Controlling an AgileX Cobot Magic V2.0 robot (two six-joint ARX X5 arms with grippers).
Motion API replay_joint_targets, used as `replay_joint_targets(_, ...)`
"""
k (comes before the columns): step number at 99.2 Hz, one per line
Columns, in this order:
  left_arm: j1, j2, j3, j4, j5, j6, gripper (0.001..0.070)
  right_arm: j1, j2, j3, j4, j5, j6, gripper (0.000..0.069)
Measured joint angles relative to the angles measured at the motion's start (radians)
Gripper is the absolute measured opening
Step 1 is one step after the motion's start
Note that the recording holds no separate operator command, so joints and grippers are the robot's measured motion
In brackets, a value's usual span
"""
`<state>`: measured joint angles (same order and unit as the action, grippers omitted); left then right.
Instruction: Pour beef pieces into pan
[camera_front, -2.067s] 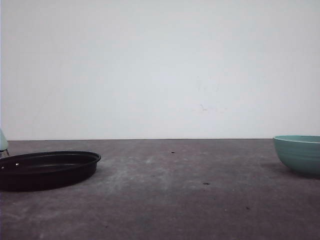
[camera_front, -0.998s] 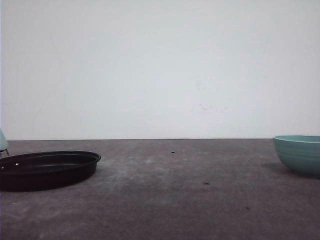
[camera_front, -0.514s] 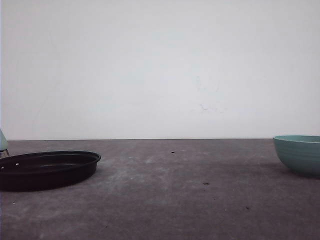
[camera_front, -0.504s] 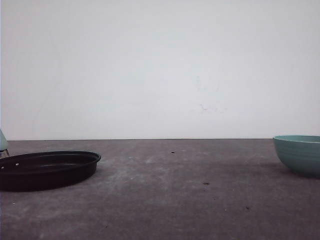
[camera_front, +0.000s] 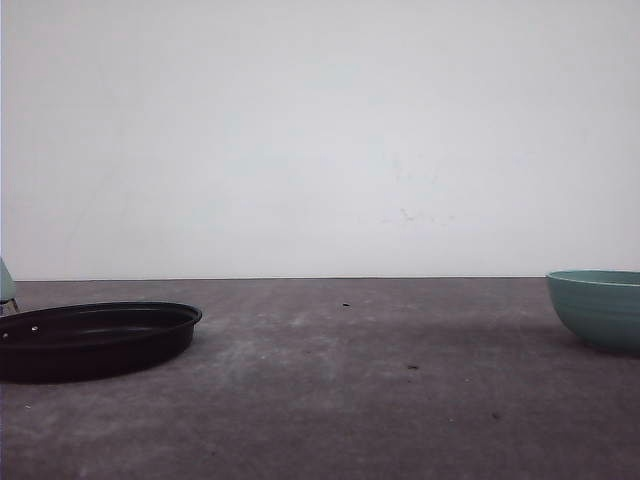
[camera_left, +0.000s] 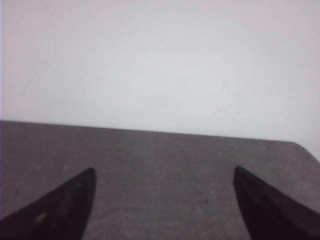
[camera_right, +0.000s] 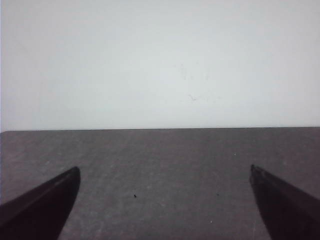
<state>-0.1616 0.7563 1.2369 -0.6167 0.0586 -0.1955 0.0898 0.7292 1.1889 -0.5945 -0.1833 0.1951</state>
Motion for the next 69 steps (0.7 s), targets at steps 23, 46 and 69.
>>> replay_joint_targets(23, 0.0, 0.011, -0.007, -0.064, -0.037, 0.037, 0.0561, 0.0, 0.079, 0.0, -0.105, 0.003, -0.009, 0.0684)
replay_joint_targets(46, 0.068, 0.074, -0.13, 0.015, -0.07, -0.026, 0.0559, 0.0, 0.153, 0.0, -0.198, 0.003, -0.013, 0.0684)
replay_joint_targets(69, 0.183, 0.174, -0.433, 0.106, 0.065, -0.237, 0.0559, 0.0, 0.16, 0.0, -0.231, 0.003, -0.017, 0.0684)
